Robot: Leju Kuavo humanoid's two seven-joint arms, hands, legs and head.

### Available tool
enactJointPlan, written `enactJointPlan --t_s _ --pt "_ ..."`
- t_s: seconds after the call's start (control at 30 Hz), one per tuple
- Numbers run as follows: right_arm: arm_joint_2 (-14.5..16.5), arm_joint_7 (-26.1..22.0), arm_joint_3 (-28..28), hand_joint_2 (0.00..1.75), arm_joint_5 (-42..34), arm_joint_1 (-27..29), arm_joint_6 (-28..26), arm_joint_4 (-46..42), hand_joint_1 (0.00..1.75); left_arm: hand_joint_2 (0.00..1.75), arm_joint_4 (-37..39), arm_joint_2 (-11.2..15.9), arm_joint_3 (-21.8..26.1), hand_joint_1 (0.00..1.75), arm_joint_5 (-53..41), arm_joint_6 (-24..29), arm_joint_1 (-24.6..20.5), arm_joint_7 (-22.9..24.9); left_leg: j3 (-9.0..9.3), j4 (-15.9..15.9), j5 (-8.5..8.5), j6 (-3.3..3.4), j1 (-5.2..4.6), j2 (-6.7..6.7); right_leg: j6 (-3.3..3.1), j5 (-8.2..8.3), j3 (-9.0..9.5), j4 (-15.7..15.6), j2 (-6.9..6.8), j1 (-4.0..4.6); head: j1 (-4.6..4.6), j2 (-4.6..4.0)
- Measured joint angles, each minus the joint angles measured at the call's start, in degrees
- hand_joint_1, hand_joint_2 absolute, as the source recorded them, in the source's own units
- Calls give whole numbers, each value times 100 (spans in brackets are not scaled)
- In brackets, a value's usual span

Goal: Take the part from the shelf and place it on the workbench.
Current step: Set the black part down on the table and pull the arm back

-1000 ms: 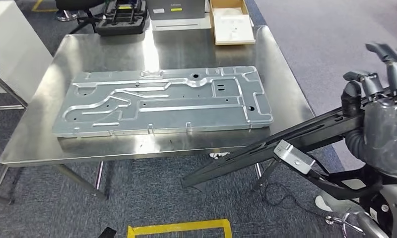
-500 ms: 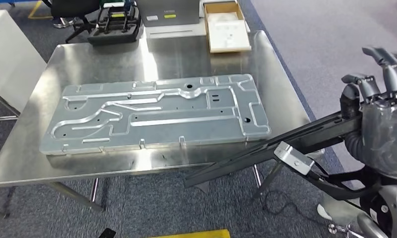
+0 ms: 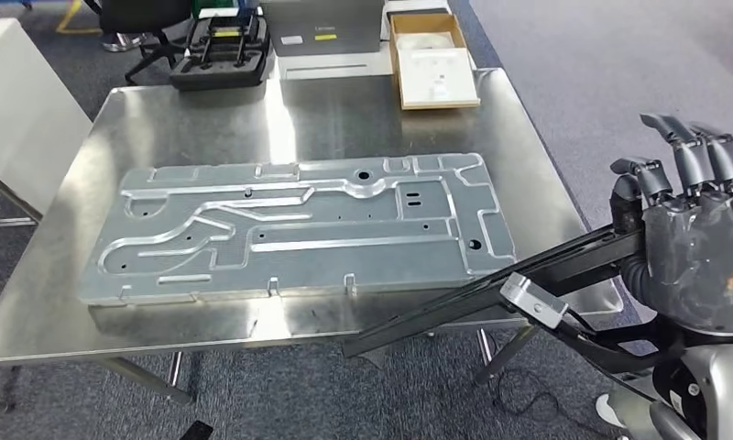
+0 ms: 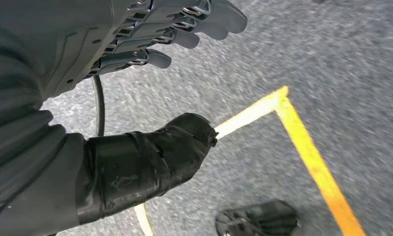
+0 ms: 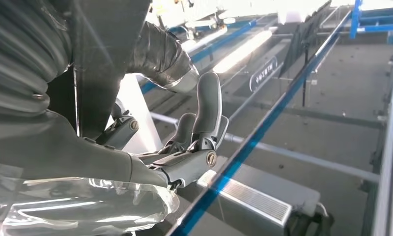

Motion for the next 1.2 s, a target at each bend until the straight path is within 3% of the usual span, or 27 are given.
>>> enactJointPlan --t_s 0.17,0.2,0.3,0.33,0.37,0.47,0.53,0.6,0.67,0.73,0.8,0.83,0.87,0.9,0.97,1.0,1.07,1.2 --pt "57 -95 24 175 -16 45 -24 145 175 175 -1 5 -1 0 -20 -15 -23 48 -72 243 -130 -136 -5 2 -170 67 86 -133 -5 -1 -6 0" --pt "80 -115 35 175 -15 41 -19 189 175 175 -2 7 -2 0 -20 -16 -36 53 -194 470 -240 -167 6 8 -193 59 114 -145 -11 -6 -12 0" --pt "157 -153 91 175 -14 33 5 335 175 175 -6 3 -2 0 -21 -21 -57 67 -814 1440 -608 -251 48 20 -230 14 148 -156 -26 5 -23 0" --pt "179 -164 118 175 -14 34 15 384 175 175 -7 -1 -2 0 -21 -22 -52 72 -948 1573 -599 -261 58 21 -233 -3 161 -156 -25 10 -23 0" --pt "199 -173 143 175 -14 34 24 433 175 175 -7 -5 -2 0 -21 -23 -46 76 -978 1503 -481 -256 63 22 -233 -23 183 -156 -23 16 -23 0" --pt "243 -182 186 175 -14 29 37 547 175 175 -7 -10 -2 0 -21 -23 -44 80 -623 474 161 -179 48 24 -210 -92 290 -162 -22 27 -21 0" --pt "258 -182 191 175 -14 26 41 596 175 175 -7 -7 -2 0 -22 -22 -49 80 -461 72 222 -128 6 24 -166 -127 325 -177 -22 20 -17 0" --pt "267 -182 192 175 -20 30 45 638 175 175 -7 -3 -2 0 -21 -22 -48 81 -411 26 198 -85 -24 22 -97 -159 348 -199 -19 9 -16 0" --pt "272 -181 193 175 -40 38 47 680 175 175 -7 -1 -2 0 -19 -20 -35 81 -303 -63 285 -37 -4 30 -39 -221 358 -132 -29 10 -9 0" --pt "273 -180 193 175 -73 43 52 717 175 175 -8 0 -3 0 -16 -16 -35 80 -201 -142 288 16 19 39 -9 -412 150 298 -35 15 2 0" --pt "278 -181 196 175 -103 62 78 761 175 175 -8 0 -4 0 -11 -15 -41 80 -152 -145 237 61 10 39 14 -643 -283 1010 -34 13 6 0" --pt "284 -182 203 175 -111 72 113 788 175 175 -8 -1 -4 0 -4 -15 -36 80 -127 -138 204 68 6 37 26 -665 -467 1257 -34 9 5 0" --pt "289 -186 216 175 -116 80 163 814 175 175 -7 -1 -4 0 7 -15 -27 79 -92 -131 167 68 4 35 36 -575 -556 1305 -35 3 5 0" --pt "293 -192 235 175 -120 81 222 838 175 175 -7 -1 -4 0 19 -15 -17 78 -49 -120 125 62 6 30 44 -390 -534 1142 -36 -6 6 0" --pt "297 -198 276 175 -127 77 327 874 175 175 -8 -4 -4 0 39 -15 -4 73 32 -81 24 30 5 15 46 43 -272 455 -38 -21 7 0" --pt "296 -191 288 175 -130 68 358 887 175 175 -9 -7 -4 0 46 -14 -5 69 52 -46 -28 4 0 6 30 150 -136 153 -36 -19 7 0" --pt "293 -138 296 175 -160 56 391 910 175 175 -9 -9 -4 0 59 -12 -5 65 56 -16 -91 -56 -5 -4 -27 139 -14 -92 -25 5 2 0" --pt "237 46 295 175 -313 71 354 926 175 175 -9 -4 -4 0 77 -10 9 61 9 147 -245 -177 11 18 -158 91 88 -193 -7 -8 -14 1"
